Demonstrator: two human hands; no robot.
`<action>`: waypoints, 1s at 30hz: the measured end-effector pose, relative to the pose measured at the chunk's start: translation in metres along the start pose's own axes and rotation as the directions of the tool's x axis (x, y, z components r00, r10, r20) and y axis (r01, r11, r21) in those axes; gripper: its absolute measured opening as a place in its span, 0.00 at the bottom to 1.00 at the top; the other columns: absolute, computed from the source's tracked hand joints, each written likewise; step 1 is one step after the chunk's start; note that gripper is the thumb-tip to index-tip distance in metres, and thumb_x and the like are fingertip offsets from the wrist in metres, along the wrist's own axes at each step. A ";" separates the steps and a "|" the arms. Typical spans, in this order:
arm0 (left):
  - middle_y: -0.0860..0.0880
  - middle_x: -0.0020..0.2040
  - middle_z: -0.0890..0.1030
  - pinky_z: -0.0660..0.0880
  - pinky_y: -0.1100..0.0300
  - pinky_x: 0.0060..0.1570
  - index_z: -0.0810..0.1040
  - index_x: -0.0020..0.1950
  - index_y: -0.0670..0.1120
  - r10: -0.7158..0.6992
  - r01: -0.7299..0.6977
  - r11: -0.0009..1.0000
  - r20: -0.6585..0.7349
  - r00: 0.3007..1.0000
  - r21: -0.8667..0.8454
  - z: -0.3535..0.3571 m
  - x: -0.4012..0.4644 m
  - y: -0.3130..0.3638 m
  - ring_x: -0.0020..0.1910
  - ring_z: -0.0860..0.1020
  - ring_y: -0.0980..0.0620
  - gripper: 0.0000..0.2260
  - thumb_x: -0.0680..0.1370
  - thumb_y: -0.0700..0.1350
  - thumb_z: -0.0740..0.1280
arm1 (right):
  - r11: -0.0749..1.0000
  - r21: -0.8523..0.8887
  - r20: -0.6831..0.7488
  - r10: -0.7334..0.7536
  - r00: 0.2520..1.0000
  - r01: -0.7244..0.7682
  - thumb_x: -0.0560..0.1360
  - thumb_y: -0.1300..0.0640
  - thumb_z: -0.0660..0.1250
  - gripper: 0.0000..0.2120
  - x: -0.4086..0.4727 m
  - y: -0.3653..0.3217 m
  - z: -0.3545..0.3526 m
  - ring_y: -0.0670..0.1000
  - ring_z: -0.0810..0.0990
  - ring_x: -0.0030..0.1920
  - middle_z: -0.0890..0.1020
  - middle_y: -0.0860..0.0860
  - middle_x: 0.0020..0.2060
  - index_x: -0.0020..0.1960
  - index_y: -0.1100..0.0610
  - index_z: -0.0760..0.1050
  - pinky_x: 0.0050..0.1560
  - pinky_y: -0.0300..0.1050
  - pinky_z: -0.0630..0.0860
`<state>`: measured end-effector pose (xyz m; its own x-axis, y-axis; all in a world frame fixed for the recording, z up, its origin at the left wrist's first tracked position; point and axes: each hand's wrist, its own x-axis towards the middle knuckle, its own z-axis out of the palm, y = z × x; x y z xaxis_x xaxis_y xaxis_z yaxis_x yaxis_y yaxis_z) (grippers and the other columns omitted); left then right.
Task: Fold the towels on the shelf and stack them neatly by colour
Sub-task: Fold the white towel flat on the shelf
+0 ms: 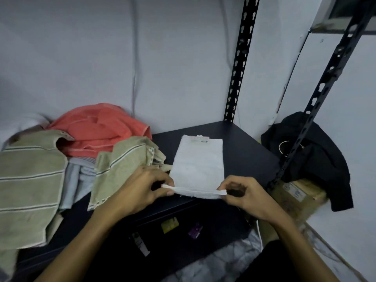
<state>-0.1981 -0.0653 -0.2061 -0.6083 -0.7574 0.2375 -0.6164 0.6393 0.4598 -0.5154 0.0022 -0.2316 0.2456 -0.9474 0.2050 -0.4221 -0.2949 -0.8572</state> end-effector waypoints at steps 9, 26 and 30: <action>0.58 0.44 0.87 0.79 0.59 0.52 0.87 0.48 0.50 -0.123 0.051 0.938 -0.190 0.974 -0.343 0.003 -0.003 0.013 0.46 0.84 0.59 0.05 0.73 0.46 0.77 | 0.996 0.094 -0.084 0.012 0.996 -0.004 0.74 0.64 0.74 0.07 -0.011 -0.009 -0.002 0.52 0.85 0.51 0.86 0.53 0.47 0.50 0.56 0.84 0.56 0.47 0.79; 0.52 0.40 0.87 0.81 0.59 0.38 0.86 0.49 0.44 -0.153 0.054 0.938 -0.271 0.950 -0.343 -0.025 0.074 0.005 0.37 0.85 0.52 0.04 0.78 0.39 0.72 | 0.999 0.010 -0.312 0.046 0.949 -0.045 0.73 0.60 0.75 0.05 0.064 -0.033 -0.038 0.50 0.85 0.36 0.87 0.50 0.38 0.49 0.59 0.85 0.41 0.39 0.80; 0.52 0.41 0.85 0.80 0.58 0.42 0.85 0.48 0.47 -0.213 0.152 0.958 -0.254 0.943 -0.242 -0.026 0.132 -0.023 0.36 0.82 0.57 0.03 0.79 0.42 0.71 | 0.989 -0.005 -0.296 0.140 0.945 -0.148 0.75 0.60 0.74 0.05 0.123 -0.018 -0.051 0.46 0.85 0.37 0.87 0.53 0.38 0.48 0.62 0.82 0.40 0.40 0.80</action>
<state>-0.2514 -0.1836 -0.1633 -0.3154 -0.8848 0.3431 -0.5618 0.4654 0.6839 -0.5223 -0.1151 -0.1669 -0.0855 -0.9732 0.2135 -0.4581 -0.1519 -0.8759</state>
